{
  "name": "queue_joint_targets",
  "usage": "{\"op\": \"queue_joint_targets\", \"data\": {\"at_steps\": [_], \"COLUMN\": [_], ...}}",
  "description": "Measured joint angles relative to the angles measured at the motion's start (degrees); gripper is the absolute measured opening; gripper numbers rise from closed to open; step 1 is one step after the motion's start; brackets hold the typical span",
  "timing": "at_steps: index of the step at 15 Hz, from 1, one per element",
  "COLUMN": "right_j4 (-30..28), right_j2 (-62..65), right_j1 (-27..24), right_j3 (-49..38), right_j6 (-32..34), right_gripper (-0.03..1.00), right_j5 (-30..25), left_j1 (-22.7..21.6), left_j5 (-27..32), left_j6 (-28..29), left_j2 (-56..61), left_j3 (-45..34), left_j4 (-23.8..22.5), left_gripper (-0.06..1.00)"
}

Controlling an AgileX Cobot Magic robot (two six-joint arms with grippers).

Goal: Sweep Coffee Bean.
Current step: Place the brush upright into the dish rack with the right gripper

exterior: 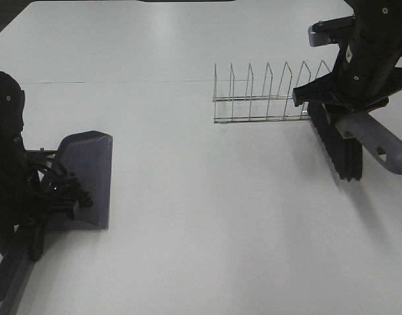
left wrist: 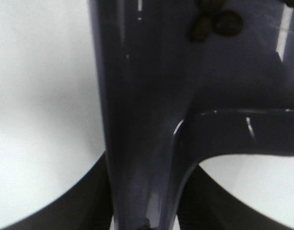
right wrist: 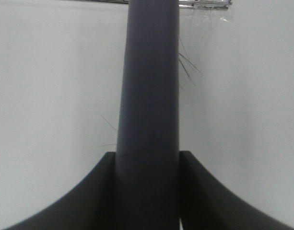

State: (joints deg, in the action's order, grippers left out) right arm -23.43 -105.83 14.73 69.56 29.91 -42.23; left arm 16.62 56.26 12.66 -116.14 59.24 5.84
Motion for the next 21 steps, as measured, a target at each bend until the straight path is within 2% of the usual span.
{"op": "queue_joint_targets", "data": {"at_steps": [3,4,8,14,15,18,21], "right_j4": [-1.3,-1.7,-3.5,-4.1,-2.5,4.0,6.3], "right_j2": [-0.9,-2.8,-7.6,-14.4,-15.4,-18.7,-21.7], "right_j1": [0.0,0.0,-0.1,-2.7,-4.1,-5.4,-6.0], "right_j3": [0.0,1.7,8.7,17.5,20.9,26.6,28.4], "right_j6": [2.3,2.8,3.6,3.6,1.7,-7.0,-9.7], "right_gripper": [0.31,0.31,0.31,0.31,0.31,0.31,0.31], "right_j5": [2.1,2.3,-0.5,-0.1,1.3,0.2,-2.1], "left_j1": [0.0,0.0,0.0,0.0,0.0,0.0,0.0], "left_j5": [-0.8,-4.0,-7.7,-7.3,-7.2,-7.0,-6.0], "left_j6": [0.0,0.0,0.0,0.1,0.1,0.1,0.1], "left_j2": [0.3,1.2,2.5,3.3,3.3,3.3,3.3], "left_j3": [-0.1,-0.1,-0.3,-0.3,-0.3,-0.3,0.4], "left_j4": [0.1,0.6,0.1,-0.2,-0.2,-0.3,-0.3], "left_gripper": [0.33,0.33,0.33,0.33,0.33,0.33,0.33]}}
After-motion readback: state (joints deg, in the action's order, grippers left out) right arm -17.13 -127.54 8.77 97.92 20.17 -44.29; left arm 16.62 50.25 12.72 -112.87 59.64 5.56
